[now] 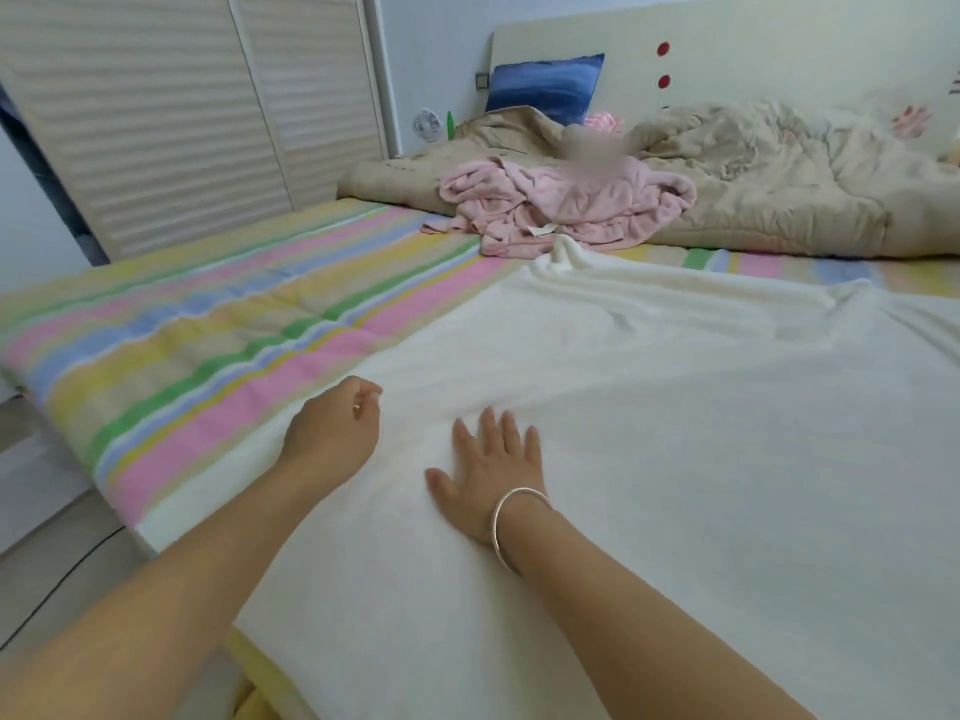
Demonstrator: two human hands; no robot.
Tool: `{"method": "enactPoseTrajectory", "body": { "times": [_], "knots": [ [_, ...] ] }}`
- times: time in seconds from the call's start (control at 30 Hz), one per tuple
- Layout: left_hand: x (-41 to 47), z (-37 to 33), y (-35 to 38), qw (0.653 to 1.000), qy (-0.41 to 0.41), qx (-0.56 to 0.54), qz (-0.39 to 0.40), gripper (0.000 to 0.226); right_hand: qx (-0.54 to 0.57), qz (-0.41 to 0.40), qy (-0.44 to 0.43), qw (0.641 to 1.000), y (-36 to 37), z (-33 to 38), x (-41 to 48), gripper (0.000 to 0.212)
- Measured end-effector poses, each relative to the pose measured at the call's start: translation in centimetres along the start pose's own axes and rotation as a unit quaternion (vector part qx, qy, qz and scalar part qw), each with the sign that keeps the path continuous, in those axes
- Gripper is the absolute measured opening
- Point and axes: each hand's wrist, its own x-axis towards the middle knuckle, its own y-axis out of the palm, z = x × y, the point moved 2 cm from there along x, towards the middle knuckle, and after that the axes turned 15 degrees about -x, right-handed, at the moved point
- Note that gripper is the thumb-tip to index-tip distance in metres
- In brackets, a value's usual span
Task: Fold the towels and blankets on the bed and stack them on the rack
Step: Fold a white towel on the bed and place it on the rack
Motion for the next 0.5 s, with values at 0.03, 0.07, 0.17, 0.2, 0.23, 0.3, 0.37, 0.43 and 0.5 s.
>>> {"method": "enactPoseTrajectory", "body": {
  "times": [0.03, 0.07, 0.17, 0.2, 0.23, 0.3, 0.37, 0.43, 0.5],
  "knots": [
    [1.1, 0.8, -0.4, 1.000, 0.001, 0.004, 0.000, 0.023, 0.002, -0.005, -0.010, 1.000, -0.1, 1.5, 1.2, 0.076],
    [2.5, 1.8, -1.0, 1.000, 0.001, 0.009, 0.003, 0.023, -0.001, -0.012, -0.024, 1.000, -0.1, 3.3, 2.4, 0.075],
    [6.9, 3.9, -2.3, 0.999, 0.004, 0.017, 0.035, 0.020, -0.019, -0.028, -0.090, 0.995, -0.1, 8.6, 4.4, 0.071],
    [8.1, 4.4, -2.5, 0.998, 0.007, 0.018, 0.053, 0.020, -0.026, -0.030, -0.115, 0.993, -0.1, 10.0, 4.5, 0.070],
    [9.8, 4.9, -2.7, 0.997, 0.013, 0.023, 0.075, 0.021, -0.020, -0.030, -0.137, 0.990, -0.2, 11.3, 4.9, 0.068],
    [12.0, 5.4, -2.5, 0.991, 0.020, 0.043, 0.121, 0.023, 0.031, -0.041, -0.189, 0.981, -0.5, 12.4, 5.2, 0.062],
    [14.2, 5.6, -1.8, 0.983, 0.036, 0.057, 0.170, 0.023, 0.140, -0.088, -0.209, 0.964, -1.3, 11.8, 5.9, 0.054],
    [16.1, 5.2, -0.7, 0.976, 0.063, 0.056, 0.201, 0.025, 0.244, -0.144, -0.153, 0.947, -2.2, 9.6, 7.0, 0.052],
    [17.7, 4.3, 0.7, 0.973, 0.093, 0.040, 0.209, 0.027, 0.236, -0.220, -0.044, 0.945, -2.6, 6.6, 8.9, 0.047]
  ]
}}
